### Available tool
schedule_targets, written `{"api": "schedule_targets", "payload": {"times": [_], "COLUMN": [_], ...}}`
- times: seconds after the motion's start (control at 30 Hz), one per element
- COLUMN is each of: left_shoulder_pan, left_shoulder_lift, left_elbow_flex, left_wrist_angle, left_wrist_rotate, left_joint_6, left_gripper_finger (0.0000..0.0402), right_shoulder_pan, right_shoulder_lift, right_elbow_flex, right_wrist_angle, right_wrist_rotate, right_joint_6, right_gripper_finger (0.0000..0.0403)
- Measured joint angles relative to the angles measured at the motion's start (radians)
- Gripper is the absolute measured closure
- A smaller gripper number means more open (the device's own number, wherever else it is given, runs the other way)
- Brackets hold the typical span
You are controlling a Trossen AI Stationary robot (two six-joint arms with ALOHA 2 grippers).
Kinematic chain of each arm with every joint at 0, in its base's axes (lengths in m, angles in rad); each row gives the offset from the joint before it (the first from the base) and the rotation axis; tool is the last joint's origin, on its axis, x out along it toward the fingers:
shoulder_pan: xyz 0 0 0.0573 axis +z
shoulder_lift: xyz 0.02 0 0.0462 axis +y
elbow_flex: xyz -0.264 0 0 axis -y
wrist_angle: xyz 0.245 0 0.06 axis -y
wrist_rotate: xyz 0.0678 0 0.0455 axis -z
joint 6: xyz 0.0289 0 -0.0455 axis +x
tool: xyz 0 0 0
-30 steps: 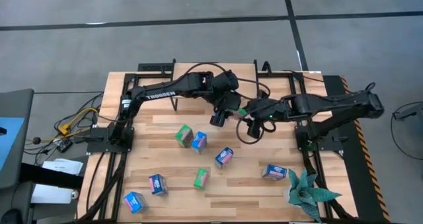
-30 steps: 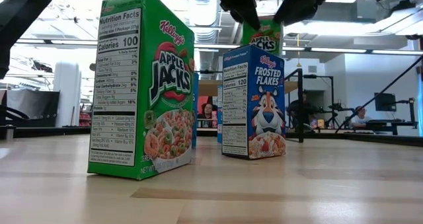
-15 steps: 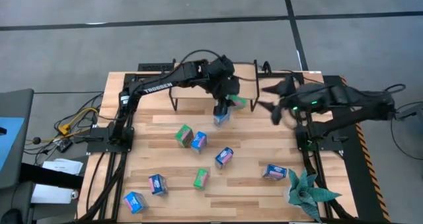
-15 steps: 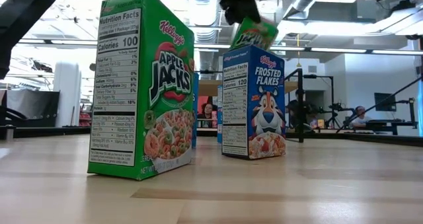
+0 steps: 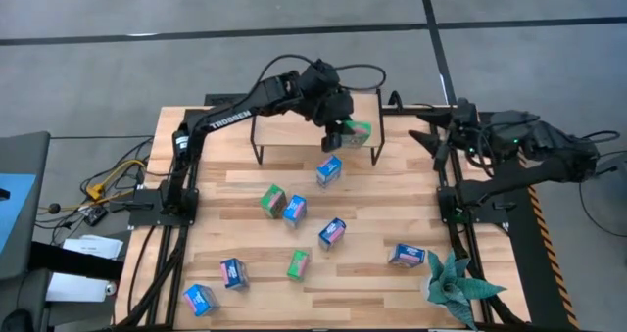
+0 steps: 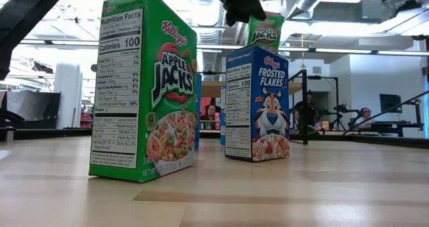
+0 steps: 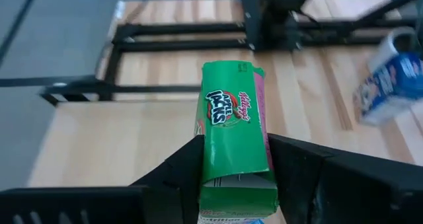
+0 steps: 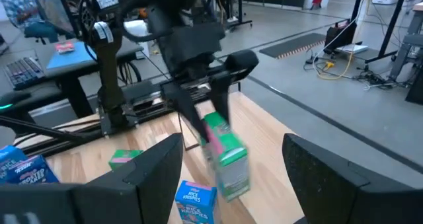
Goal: Stack cereal on shelf
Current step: Put the right green cereal box on the shelf
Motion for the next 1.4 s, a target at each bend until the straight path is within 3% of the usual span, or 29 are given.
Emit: {"api": "schedule_targets", "payload": {"times": [0.37, 0.53, 0.7, 0.83, 1.03, 1.4], "left_shoulder_pan": [0.152, 0.24, 0.253, 0.244, 0.245, 0.271], "left_shoulder_lift": [0.0, 0.034, 0.111, 0.15, 0.154, 0.168], "left_elbow_flex": [0.0, 0.001, -0.001, -0.001, -0.001, -0.001], "left_wrist_angle": [0.241, 0.334, 0.382, 0.436, 0.461, 0.403], "left_wrist_rotate": [0.011, 0.171, 0.238, 0.233, 0.142, 0.198], "left_joint_6": [-0.086, -0.17, -0.199, -0.177, -0.054, -0.044], "left_gripper_finger": [0.027, 0.0269, 0.0269, 0.0269, 0.0269, 0.0269], "right_shoulder_pan": [0.0, 0.0, 0.0, 0.0, 0.0, 0.0], "right_shoulder_lift": [-0.066, -0.085, -0.083, -0.084, -0.091, -0.09], "right_elbow_flex": [0.0, 0.0, 0.0, 0.0, 0.0, 0.0], "right_wrist_angle": [-0.002, -0.022, -0.048, -0.05, -0.049, -0.049], "right_wrist_rotate": [0.0, 0.0, 0.0, 0.0, 0.0, -0.001], "right_joint_6": [0.0, 0.0, 0.007, 0.008, 0.01, 0.026], "right_gripper_finger": [0.0117, 0.0117, 0.0117, 0.0117, 0.0117, 0.0117]}}
